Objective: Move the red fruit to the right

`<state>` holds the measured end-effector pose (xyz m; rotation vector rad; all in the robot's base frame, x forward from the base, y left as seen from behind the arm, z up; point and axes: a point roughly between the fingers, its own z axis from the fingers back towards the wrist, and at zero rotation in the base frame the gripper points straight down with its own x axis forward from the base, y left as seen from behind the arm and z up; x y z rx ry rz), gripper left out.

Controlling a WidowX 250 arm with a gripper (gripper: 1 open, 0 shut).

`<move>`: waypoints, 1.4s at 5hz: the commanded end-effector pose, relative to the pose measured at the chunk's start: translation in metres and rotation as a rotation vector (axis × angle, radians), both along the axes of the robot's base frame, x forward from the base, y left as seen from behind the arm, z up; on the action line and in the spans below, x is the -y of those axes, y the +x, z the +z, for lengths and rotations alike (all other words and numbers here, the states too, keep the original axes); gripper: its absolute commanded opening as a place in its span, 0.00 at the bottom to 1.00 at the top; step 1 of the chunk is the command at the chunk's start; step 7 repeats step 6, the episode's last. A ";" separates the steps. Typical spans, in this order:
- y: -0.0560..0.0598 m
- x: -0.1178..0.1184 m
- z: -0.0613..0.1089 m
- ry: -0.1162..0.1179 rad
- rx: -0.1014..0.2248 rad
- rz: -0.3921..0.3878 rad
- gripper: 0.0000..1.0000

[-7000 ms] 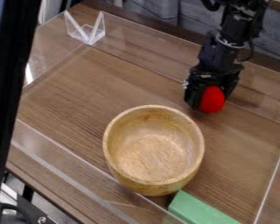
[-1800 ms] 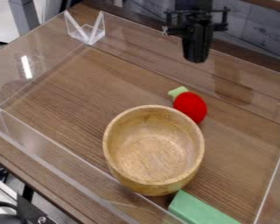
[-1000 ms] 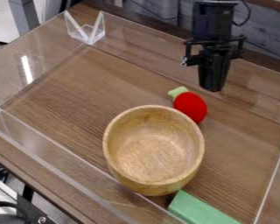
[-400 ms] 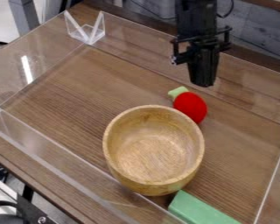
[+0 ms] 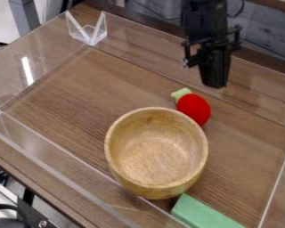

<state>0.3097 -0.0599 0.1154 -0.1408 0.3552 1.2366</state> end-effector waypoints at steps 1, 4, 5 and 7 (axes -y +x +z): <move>-0.007 -0.005 0.030 -0.012 0.071 -0.013 0.00; -0.016 0.008 0.017 0.010 0.084 0.044 0.00; -0.010 0.013 0.026 0.006 0.099 0.073 0.00; -0.005 0.018 0.034 0.005 0.113 0.105 0.00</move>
